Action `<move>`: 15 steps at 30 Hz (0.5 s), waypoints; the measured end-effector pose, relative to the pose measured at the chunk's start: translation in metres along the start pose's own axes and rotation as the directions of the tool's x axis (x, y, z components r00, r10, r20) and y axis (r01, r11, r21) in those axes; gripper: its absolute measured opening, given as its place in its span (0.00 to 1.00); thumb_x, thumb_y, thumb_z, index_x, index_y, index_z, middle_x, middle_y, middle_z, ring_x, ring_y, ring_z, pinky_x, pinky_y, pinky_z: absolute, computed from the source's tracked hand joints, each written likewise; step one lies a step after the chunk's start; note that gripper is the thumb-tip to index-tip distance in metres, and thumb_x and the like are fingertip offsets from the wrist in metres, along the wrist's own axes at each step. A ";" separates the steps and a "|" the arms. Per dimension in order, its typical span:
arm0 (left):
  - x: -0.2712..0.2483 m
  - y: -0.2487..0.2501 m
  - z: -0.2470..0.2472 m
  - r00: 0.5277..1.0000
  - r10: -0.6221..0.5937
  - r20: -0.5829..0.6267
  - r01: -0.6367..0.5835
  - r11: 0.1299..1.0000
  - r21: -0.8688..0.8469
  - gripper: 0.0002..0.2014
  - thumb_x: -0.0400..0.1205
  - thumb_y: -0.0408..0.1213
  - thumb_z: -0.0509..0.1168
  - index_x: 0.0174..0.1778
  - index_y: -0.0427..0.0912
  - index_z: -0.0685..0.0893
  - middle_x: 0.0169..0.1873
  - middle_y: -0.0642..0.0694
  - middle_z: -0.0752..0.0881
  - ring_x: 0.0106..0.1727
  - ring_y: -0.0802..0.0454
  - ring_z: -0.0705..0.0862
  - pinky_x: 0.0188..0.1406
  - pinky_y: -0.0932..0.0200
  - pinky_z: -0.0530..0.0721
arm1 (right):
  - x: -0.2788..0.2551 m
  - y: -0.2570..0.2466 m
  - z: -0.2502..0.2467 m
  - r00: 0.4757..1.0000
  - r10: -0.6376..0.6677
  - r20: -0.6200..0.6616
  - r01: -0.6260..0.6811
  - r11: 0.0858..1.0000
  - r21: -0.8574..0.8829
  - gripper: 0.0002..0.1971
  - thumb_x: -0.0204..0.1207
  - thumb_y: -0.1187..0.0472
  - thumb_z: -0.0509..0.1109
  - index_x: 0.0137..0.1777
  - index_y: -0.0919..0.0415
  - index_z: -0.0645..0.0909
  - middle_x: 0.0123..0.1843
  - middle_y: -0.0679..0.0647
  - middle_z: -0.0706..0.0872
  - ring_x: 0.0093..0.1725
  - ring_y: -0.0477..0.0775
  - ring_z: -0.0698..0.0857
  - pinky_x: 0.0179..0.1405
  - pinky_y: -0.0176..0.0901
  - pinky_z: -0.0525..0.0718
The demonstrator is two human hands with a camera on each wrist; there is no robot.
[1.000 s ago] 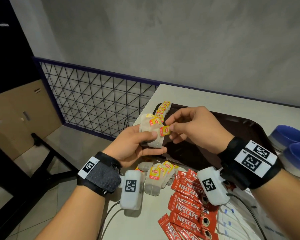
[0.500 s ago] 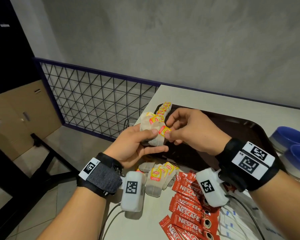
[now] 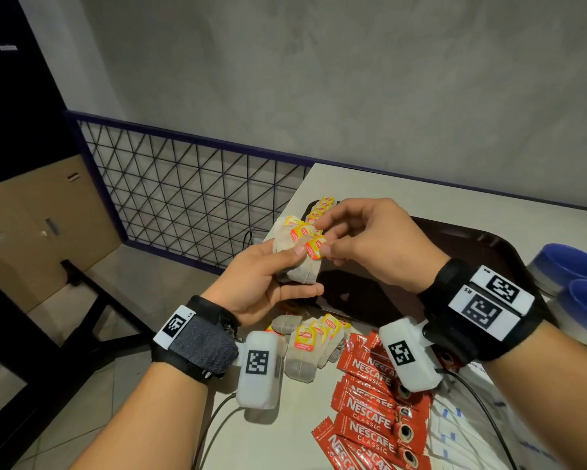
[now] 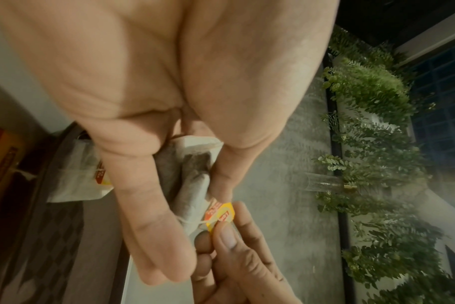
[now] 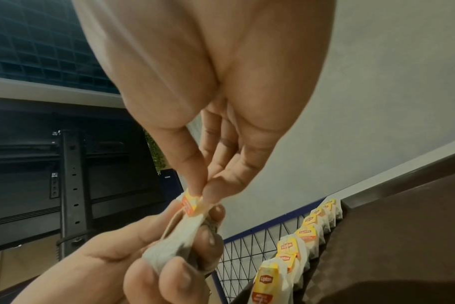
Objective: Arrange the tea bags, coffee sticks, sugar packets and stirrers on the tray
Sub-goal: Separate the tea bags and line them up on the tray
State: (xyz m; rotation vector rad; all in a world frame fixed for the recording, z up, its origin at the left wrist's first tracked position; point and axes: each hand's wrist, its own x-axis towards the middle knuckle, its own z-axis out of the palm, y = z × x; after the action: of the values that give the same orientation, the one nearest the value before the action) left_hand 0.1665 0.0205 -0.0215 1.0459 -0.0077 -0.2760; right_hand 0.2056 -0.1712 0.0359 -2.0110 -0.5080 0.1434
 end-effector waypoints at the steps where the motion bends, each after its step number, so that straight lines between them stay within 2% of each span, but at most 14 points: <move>1: 0.000 0.000 0.000 1.000 0.004 -0.003 -0.004 1.000 -0.015 0.21 0.81 0.36 0.68 0.68 0.30 0.83 0.59 0.29 0.87 0.48 0.39 0.91 0.39 0.54 0.92 | 0.001 0.000 0.000 1.000 -0.003 -0.024 0.003 1.000 -0.012 0.10 0.75 0.71 0.81 0.53 0.59 0.91 0.43 0.58 0.93 0.39 0.49 0.92 0.43 0.41 0.91; 3: 0.000 0.001 0.000 1.000 0.014 -0.009 -0.015 0.999 -0.042 0.22 0.82 0.37 0.68 0.70 0.29 0.81 0.58 0.28 0.87 0.48 0.39 0.90 0.38 0.55 0.92 | 0.002 0.000 -0.001 0.999 -0.014 -0.053 0.012 0.999 -0.042 0.07 0.75 0.68 0.82 0.51 0.59 0.93 0.44 0.53 0.94 0.38 0.45 0.92 0.43 0.39 0.91; 6: 0.001 0.001 0.000 1.000 0.027 -0.013 -0.027 0.998 -0.053 0.24 0.82 0.37 0.67 0.71 0.28 0.80 0.58 0.28 0.86 0.48 0.38 0.89 0.36 0.55 0.92 | 0.002 -0.002 -0.002 0.999 -0.024 -0.047 0.022 0.998 -0.051 0.07 0.78 0.66 0.80 0.52 0.56 0.94 0.49 0.50 0.95 0.44 0.47 0.93 0.43 0.39 0.92; 9: 0.001 0.000 0.000 0.999 0.033 -0.016 -0.033 0.998 -0.049 0.25 0.82 0.39 0.67 0.72 0.27 0.79 0.56 0.28 0.86 0.46 0.38 0.88 0.35 0.55 0.92 | 0.003 -0.003 0.000 0.999 -0.031 -0.016 0.030 0.997 -0.078 0.08 0.80 0.66 0.78 0.53 0.54 0.95 0.51 0.50 0.94 0.49 0.52 0.93 0.45 0.42 0.94; 15: 0.002 0.000 0.000 0.999 0.042 -0.013 -0.043 0.996 -0.077 0.22 0.82 0.39 0.66 0.69 0.31 0.81 0.57 0.29 0.85 0.48 0.38 0.88 0.36 0.55 0.92 | 0.005 -0.004 0.006 0.999 -0.047 -0.007 0.046 0.994 -0.100 0.08 0.78 0.66 0.80 0.53 0.53 0.94 0.49 0.52 0.94 0.48 0.50 0.93 0.45 0.42 0.94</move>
State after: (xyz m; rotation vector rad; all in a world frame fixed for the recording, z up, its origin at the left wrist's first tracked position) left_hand 0.1679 0.0195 -0.0219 0.9691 -0.0086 -0.2302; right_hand 0.2071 -0.1633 0.0370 -2.0948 -0.5652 0.0812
